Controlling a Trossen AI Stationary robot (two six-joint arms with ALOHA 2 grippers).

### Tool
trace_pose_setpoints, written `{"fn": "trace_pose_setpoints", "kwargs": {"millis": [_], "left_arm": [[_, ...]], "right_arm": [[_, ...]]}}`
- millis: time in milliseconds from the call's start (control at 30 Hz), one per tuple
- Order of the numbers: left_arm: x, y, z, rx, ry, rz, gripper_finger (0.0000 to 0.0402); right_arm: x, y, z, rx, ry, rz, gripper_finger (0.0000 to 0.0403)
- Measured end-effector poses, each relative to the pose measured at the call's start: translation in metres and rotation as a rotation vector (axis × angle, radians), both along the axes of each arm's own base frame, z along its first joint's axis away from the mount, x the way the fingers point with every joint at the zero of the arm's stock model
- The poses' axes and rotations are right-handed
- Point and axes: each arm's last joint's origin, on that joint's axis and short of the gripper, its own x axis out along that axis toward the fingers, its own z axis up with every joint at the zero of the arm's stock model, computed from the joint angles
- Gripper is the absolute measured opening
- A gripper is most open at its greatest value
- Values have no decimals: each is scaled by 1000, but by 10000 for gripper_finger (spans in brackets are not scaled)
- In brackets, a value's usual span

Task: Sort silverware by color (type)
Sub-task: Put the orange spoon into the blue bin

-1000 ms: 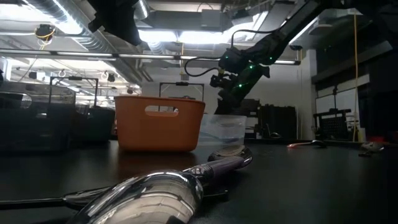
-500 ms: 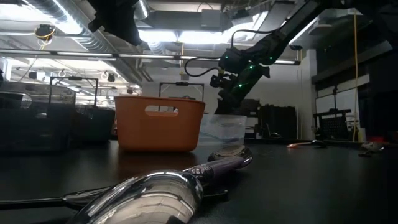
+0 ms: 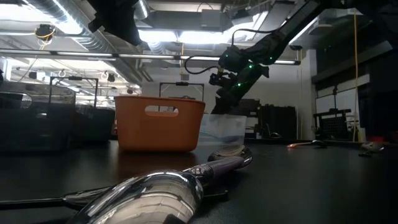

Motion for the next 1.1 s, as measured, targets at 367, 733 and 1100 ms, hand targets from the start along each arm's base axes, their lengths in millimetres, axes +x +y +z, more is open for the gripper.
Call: {"fn": "trace_pose_setpoints", "kwargs": {"millis": [367, 733, 1100], "left_arm": [[0, 0, 0, 0, 0, 0, 57], [0, 0, 0, -1, -1, 1, 57], [0, 0, 0, -2, -3, 2, 57]], "right_arm": [[-2, 1, 7, -5, -7, 0, 117], [-28, 17, 78, -73, -113, -1, 117], [-73, 43, 76, 61, 307, -30, 117]]}}
